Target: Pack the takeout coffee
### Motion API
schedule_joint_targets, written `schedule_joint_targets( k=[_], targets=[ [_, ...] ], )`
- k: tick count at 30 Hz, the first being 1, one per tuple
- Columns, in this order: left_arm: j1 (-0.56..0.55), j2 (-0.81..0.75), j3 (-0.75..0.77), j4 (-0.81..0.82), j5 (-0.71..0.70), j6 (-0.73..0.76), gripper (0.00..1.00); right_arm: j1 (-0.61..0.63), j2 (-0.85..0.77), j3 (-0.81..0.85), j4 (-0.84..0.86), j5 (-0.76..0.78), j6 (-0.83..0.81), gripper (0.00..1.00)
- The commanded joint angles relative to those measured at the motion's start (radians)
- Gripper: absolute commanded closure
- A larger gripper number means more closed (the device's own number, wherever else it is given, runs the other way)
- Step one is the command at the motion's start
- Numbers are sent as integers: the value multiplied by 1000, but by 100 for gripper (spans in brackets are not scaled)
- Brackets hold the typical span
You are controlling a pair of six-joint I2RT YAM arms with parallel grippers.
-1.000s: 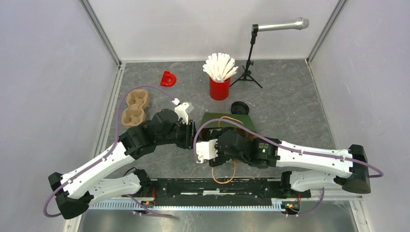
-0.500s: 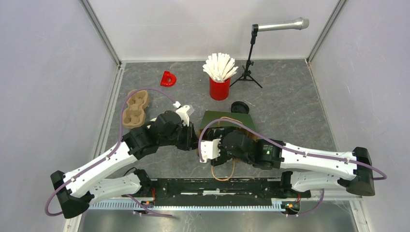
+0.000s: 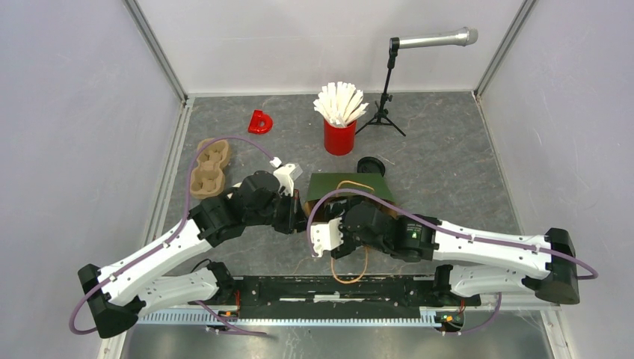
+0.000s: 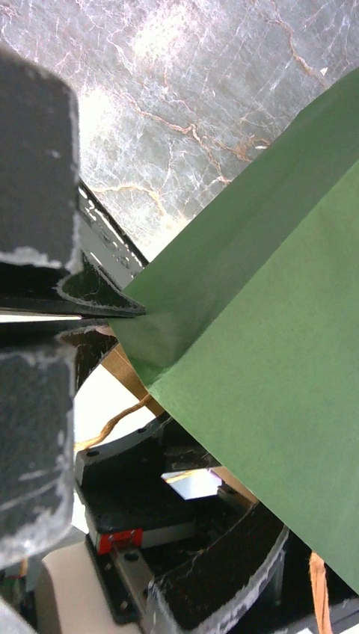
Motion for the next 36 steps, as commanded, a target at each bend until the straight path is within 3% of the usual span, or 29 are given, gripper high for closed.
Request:
schedule_joint_targets(
  k=[1,14,33,36],
  targets=[
    [-5,-10,24,51,57,41,97,-18,18,-19,61,-16,-82,13],
    [-5,-19,-5,69,101,64,98,-100,-36,-19,8,-98,-246,11],
    [-5,-15,-9,30,99,116,98,-146,-14,0,0,-158,-287,11],
    [-4,-17,-10,24,100,128,98,-146,-21,54,-42,-161,-252,7]
  ],
)
